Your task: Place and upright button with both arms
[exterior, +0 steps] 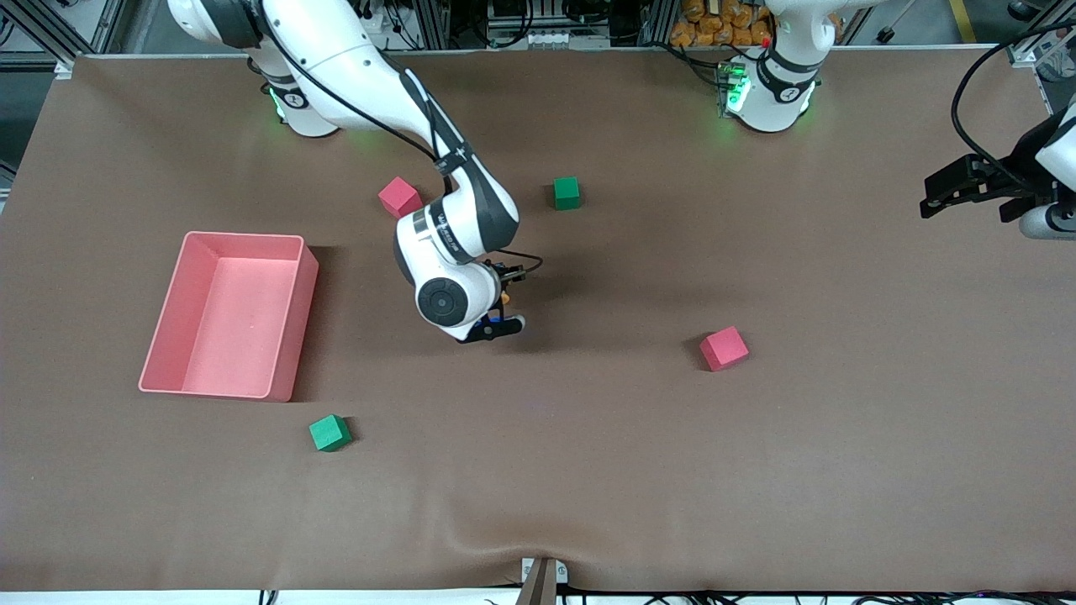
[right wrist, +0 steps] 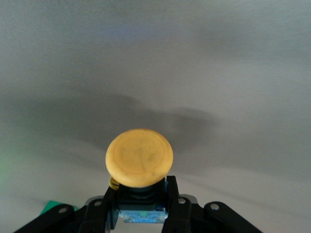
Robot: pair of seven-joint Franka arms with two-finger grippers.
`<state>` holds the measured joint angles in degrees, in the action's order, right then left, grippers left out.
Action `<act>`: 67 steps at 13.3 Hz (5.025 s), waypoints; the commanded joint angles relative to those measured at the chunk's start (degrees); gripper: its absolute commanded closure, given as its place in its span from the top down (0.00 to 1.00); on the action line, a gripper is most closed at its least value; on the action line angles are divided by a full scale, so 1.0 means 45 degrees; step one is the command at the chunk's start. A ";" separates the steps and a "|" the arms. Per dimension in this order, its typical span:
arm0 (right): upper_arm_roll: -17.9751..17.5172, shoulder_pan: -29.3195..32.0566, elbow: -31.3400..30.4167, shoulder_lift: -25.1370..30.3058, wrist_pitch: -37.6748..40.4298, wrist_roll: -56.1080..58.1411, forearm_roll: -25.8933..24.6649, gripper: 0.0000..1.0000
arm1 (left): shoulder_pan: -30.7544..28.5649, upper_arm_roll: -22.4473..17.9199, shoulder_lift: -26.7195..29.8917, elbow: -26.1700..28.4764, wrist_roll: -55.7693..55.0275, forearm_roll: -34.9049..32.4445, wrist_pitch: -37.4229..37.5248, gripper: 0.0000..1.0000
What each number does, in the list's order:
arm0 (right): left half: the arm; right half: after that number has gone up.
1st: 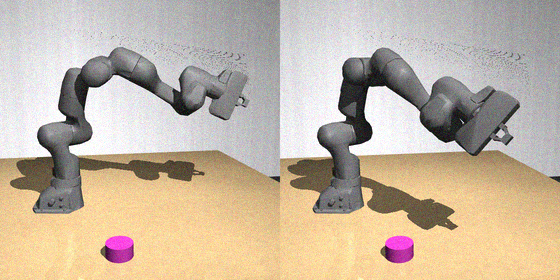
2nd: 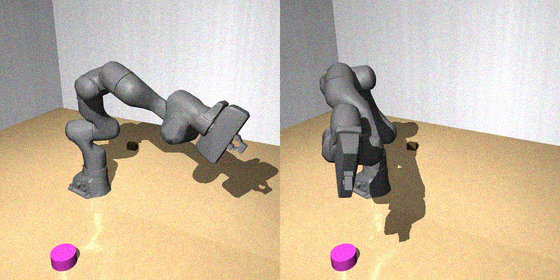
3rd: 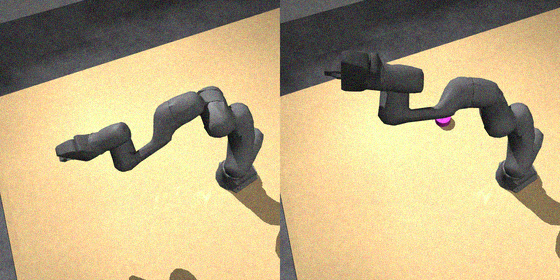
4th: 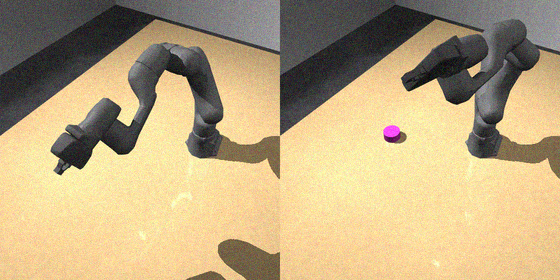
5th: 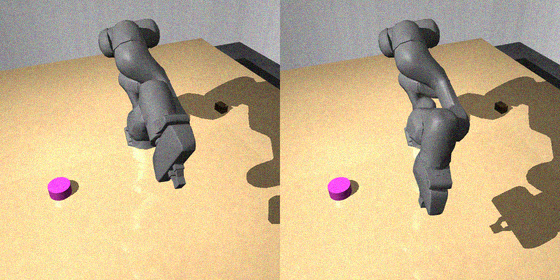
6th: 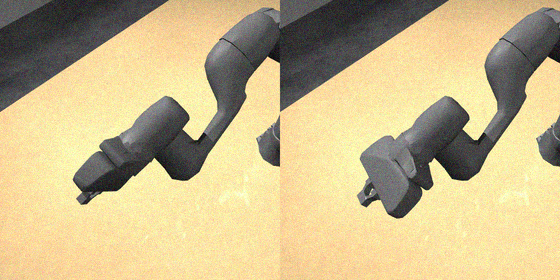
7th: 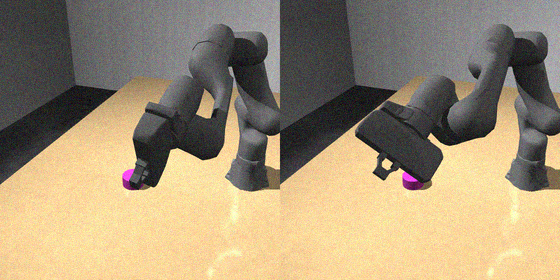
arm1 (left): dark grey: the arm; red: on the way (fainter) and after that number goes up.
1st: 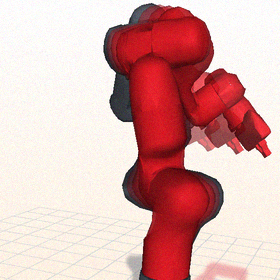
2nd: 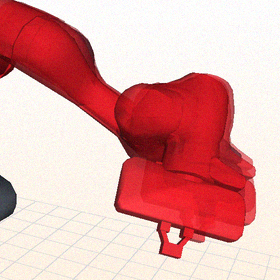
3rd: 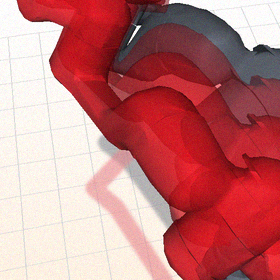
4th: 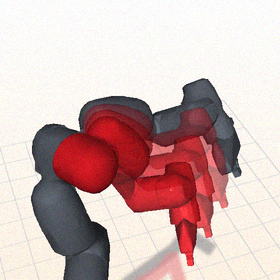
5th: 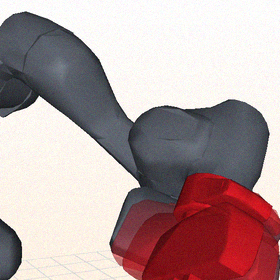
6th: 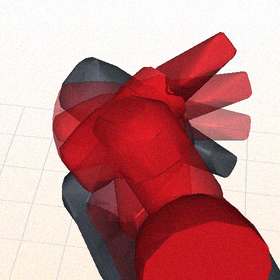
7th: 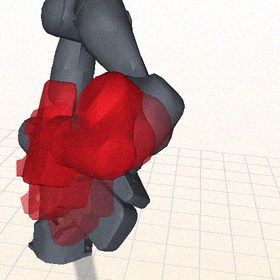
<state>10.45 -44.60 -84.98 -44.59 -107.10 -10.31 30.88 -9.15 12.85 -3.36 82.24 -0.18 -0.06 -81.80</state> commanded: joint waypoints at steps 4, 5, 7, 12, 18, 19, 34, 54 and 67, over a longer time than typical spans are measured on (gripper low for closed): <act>0.0296 -0.0812 0.0330 -0.0736 -0.2097 -0.1244 0.0520 0.63 | -0.0038 0.0095 -0.0035 -0.0112 0.0158 -0.0260 -0.0083 1.00; 0.0296 -0.0813 0.0330 -0.0736 -0.2118 -0.1244 0.0520 0.69 | -0.0038 0.0095 -0.0016 -0.0112 0.0158 -0.0260 -0.0083 1.00; 0.0315 -0.0677 0.0350 -0.0678 -0.2119 -0.1244 0.0520 0.97 | -0.0058 0.0095 -0.0035 -0.0112 0.0158 -0.0241 -0.0083 1.00; 0.0257 -0.0268 0.0467 0.0900 -0.2041 -0.1030 0.0384 1.00 | -0.0077 0.0075 -0.0016 -0.0112 0.0158 -0.0240 -0.0064 1.00; -0.0113 0.0725 0.0096 0.4376 -0.0950 -0.0541 -0.1522 1.00 | -0.0077 0.0075 -0.0016 -0.0073 0.0158 -0.0260 -0.0064 1.00; -0.0462 0.1252 0.0154 0.4903 -0.0715 -0.0444 -0.2110 1.00 | -0.0058 0.0075 -0.0035 -0.0073 0.0158 -0.0260 -0.0064 1.00; -0.1462 0.8638 -0.0021 0.7545 0.1669 0.3755 -0.3420 1.00 | -0.0058 0.0075 -0.0192 -0.0034 0.0158 -0.0279 -0.0044 1.00; -0.1501 1.0633 -0.0275 0.7487 0.2764 0.5651 -0.6921 1.00 | -0.0077 0.0075 -0.0192 -0.0014 0.0158 -0.0279 -0.0064 1.00; -0.1831 1.0613 -0.0373 0.8287 0.4970 0.4071 -0.7038 1.00 | -0.0077 0.0075 -0.0348 -0.0072 0.0158 -0.0338 -0.0142 1.00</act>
<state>4.00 2.76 -84.79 -9.73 -85.66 10.80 0.76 -9.17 12.81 -4.52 82.44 -0.18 -0.06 -81.98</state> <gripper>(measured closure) 0.000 0.000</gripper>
